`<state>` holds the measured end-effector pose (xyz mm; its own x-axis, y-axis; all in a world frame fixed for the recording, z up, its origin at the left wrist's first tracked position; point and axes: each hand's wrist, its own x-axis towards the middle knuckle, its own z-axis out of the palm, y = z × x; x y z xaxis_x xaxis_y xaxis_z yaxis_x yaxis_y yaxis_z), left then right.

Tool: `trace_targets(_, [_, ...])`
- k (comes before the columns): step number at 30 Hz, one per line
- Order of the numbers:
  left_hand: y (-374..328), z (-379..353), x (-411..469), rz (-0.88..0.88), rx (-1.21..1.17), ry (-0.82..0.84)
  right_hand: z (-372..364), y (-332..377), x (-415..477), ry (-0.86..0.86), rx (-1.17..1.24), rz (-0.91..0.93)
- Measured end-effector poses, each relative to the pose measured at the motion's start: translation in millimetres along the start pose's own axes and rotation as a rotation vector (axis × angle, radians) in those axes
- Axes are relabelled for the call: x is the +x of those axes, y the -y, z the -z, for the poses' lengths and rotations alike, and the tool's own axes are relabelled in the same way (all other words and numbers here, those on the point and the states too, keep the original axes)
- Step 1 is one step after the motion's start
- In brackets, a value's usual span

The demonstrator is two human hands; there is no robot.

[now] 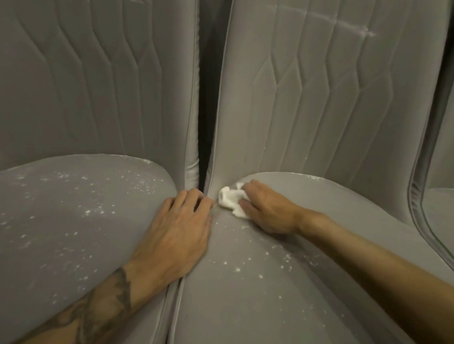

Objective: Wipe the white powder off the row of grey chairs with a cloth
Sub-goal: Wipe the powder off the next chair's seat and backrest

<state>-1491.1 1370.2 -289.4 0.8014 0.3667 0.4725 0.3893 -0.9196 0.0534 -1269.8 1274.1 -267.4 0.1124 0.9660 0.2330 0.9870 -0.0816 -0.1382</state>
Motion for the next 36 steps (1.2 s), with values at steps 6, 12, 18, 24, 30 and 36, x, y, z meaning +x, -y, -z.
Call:
trace_targets(6, [-1.4,3.5,-2.1,0.016,-0.008,0.011,-10.8,16.0,21.8,-0.058,0.007,-0.174])
trace_targets(12, [-2.4,4.9,-0.9,0.031,-0.003,0.017,2.2,30.4,-13.5,-0.085,0.092,0.064])
trace_targets(18, [-3.2,5.6,-1.3,0.040,-0.005,0.030,-10.7,17.5,30.6,-0.077,0.063,-0.237])
trace_targets(24, [-3.4,4.5,-0.9,0.051,-0.021,0.017,1.0,14.3,9.9,0.003,0.037,-0.080])
trace_targets(30, [-3.7,5.0,-0.9,0.063,-0.062,0.017,-7.5,24.1,17.1,-0.059,0.053,-0.190])
trace_targets(36, [-0.9,3.4,-0.8,0.041,-0.075,-0.004,11.7,30.9,-28.1,0.024,0.047,0.091])
